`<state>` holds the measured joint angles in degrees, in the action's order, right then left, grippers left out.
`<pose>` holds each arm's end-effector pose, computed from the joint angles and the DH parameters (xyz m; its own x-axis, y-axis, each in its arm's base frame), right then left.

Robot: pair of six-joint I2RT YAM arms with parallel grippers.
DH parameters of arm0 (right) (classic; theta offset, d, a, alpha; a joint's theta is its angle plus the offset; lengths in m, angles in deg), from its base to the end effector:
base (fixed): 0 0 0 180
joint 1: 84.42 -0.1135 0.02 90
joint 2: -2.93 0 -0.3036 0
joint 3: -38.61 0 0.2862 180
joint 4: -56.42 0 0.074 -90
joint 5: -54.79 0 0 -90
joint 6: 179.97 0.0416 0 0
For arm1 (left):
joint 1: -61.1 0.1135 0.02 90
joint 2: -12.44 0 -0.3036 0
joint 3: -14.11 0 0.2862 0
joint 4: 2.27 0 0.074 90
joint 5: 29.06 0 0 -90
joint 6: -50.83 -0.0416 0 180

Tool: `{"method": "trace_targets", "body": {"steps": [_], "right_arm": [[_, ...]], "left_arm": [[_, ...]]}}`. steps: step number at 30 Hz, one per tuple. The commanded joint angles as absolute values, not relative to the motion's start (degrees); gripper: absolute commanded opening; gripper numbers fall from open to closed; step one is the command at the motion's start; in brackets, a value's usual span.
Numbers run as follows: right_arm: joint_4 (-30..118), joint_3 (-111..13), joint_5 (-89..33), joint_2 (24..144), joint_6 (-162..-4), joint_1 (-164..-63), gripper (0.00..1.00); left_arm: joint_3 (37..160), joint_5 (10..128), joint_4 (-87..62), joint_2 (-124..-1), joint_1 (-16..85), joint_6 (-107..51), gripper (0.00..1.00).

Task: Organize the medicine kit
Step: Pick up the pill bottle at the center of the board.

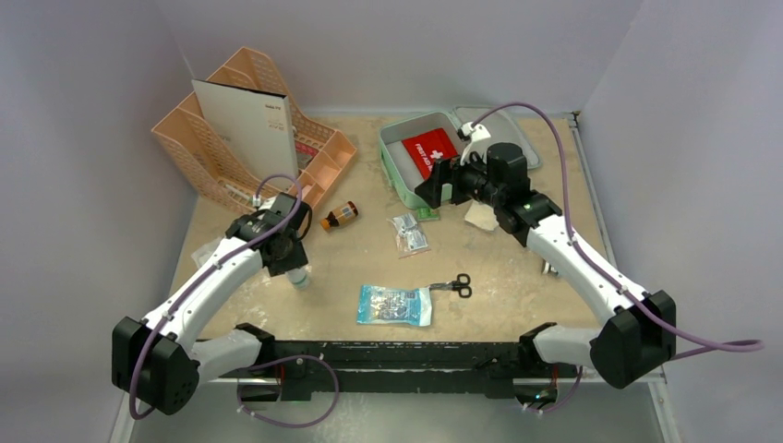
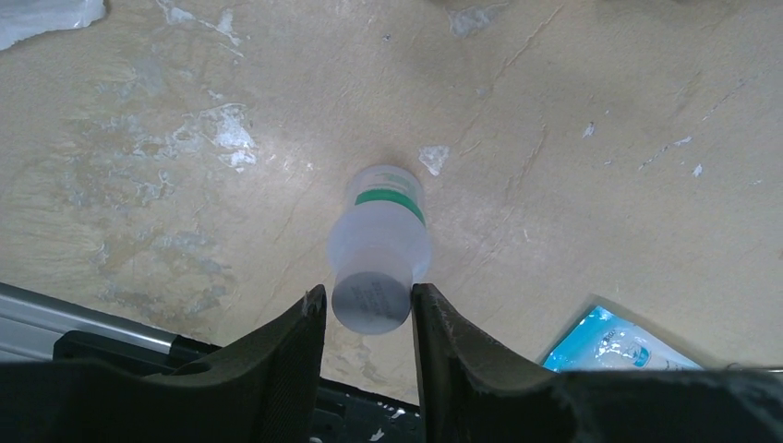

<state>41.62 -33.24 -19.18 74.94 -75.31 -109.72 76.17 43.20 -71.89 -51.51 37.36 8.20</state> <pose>0.2867 0.1482 0.3720 -0.3908 0.0843 -0.9166 -0.5716 0.7583 0.3135 0.1962 -0.0724 0.2691 -0.8050 -0.4115 -0.4274 -0.4389 0.8977 -0.0376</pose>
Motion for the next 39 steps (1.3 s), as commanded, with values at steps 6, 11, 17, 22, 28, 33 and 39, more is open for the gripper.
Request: {"method": "trace_targets", "body": {"steps": [6, 11, 17, 22, 28, 33, 39], "right_arm": [[41.0, -34.2, -22.1, 73.6, -71.4, -111.5, 0.99], [37.8, -36.8, -21.8, 72.7, -69.0, -111.8, 0.99], [38.4, -37.4, -16.6, 70.8, -65.8, -112.6, 0.99], [43.3, -35.3, -9.6, 69.1, -62.3, -113.3, 0.99], [46.5, -34.6, -5.2, 67.4, -63.9, -116.6, 0.98], [47.0, -35.5, -0.7, 69.1, -65.4, -119.4, 0.95], [47.2, -35.5, 9.1, 72.3, -68.6, -121.0, 0.92]], "left_arm": [[76.0, 44.9, -70.2, -51.1, 37.5, 7.3, 0.32], [75.5, 46.3, -69.6, -51.1, 37.5, 7.9, 0.25], [77.6, 49.4, -68.9, -49.8, 37.5, 4.6, 0.11], [82.4, 57.1, -67.5, -46.9, 37.5, -1.8, 0.0], [85.7, 69.1, -63.8, -42.7, 37.5, -6.4, 0.0], [85.4, 79.8, -56.9, -38.5, 37.5, -10.5, 0.0], [79.7, 95.5, -41.9, -33.8, 37.5, -11.1, 0.0]]}}
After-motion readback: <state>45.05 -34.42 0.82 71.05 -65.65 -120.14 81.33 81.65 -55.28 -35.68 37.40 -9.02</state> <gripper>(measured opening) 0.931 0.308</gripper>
